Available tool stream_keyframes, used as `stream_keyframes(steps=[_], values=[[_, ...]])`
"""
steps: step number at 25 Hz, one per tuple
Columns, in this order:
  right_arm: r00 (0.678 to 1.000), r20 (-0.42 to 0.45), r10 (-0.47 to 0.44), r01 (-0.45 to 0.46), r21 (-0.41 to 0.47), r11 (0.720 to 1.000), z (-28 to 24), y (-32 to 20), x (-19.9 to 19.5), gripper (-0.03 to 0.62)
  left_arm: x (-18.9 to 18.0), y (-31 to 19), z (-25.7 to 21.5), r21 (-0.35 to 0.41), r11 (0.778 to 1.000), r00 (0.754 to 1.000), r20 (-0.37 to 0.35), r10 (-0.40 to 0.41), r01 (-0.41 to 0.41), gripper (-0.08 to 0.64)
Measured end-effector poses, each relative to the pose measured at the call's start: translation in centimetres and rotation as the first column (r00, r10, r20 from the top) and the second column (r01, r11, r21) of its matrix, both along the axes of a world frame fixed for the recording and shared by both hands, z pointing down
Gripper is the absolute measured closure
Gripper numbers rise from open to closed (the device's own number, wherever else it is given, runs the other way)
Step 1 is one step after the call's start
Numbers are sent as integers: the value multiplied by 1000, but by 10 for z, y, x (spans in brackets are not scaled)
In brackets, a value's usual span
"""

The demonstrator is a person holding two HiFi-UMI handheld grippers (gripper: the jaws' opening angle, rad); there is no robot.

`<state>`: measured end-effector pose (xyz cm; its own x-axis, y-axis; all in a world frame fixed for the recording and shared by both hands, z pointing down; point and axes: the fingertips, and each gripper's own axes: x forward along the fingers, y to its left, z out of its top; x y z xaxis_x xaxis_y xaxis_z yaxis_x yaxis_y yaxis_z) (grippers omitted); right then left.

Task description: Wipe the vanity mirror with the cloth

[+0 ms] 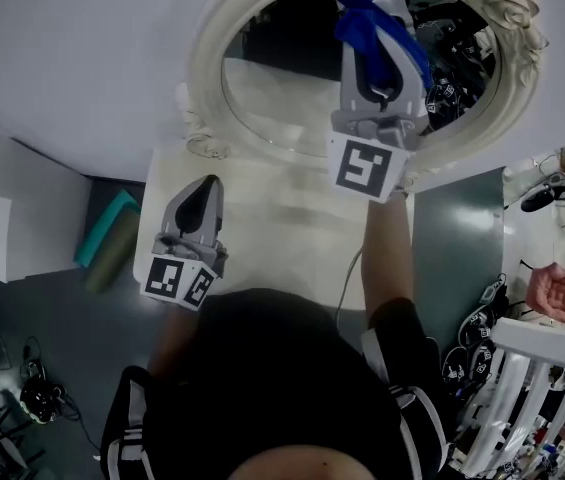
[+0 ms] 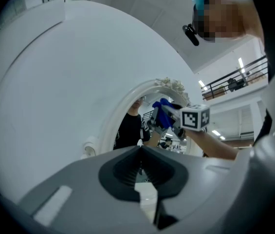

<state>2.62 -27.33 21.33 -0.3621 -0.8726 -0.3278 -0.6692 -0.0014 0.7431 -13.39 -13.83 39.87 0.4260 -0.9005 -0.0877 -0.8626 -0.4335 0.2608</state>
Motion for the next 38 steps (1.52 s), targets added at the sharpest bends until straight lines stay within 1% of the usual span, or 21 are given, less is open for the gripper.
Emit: stream_keyframes(steps=[2, 4, 8, 12, 17, 20, 24, 29, 31, 35, 36, 37, 38], values=[[998, -29, -63, 62, -48, 997, 30, 0, -16, 526, -1, 0, -1, 3, 1000, 1000, 4, 0, 0, 549], [993, -58, -103, 97, -97, 991, 63, 0, -25, 526, -4, -1, 2, -4, 1000, 1000, 6, -3, 3, 549], [978, -155, -136, 120, -113, 986, 127, 1, -41, 527, -9, -2, 7, -20, 1000, 1000, -2, -10, 10, 549], [964, -218, -151, 121, -146, 982, 186, 1, -47, 528, -5, -2, 6, -20, 1000, 1000, -2, -2, 2, 549], [950, -260, -175, 129, -182, 975, 250, 4, -52, 528, -5, 2, 10, -26, 1000, 1000, 7, -1, 1, 549], [943, -260, -208, 144, -244, 959, 287, 2, -52, 527, -5, 0, 10, -30, 999, 1000, 10, -10, 10, 549], [956, -168, -242, 170, -356, 919, 324, -2, -48, 528, -4, -2, 9, -41, 999, 1000, 18, -18, 19, 549], [962, -73, -264, 197, -487, 851, 366, -2, -50, 528, -7, 4, 11, -53, 998, 999, 32, -40, 42, 549], [964, -42, -264, 205, -520, 829, 378, -3, -50, 528, -7, 5, 15, -60, 997, 998, 37, -48, 50, 549], [960, 34, -276, 248, -556, 793, 380, -4, -52, 528, -7, 8, 16, -67, 996, 997, 44, -62, 65, 549], [959, 50, -280, 258, -573, 778, 384, -5, -53, 528, -6, 9, 16, -67, 995, 997, 46, -65, 68, 549], [956, 67, -284, 267, -598, 756, 389, -5, -54, 528, -6, 10, 15, -67, 995, 997, 47, -69, 72, 549], [954, 85, -288, 275, -629, 727, 397, -5, -55, 528, -5, 12, 15, -67, 995, 996, 48, -72, 76, 549]])
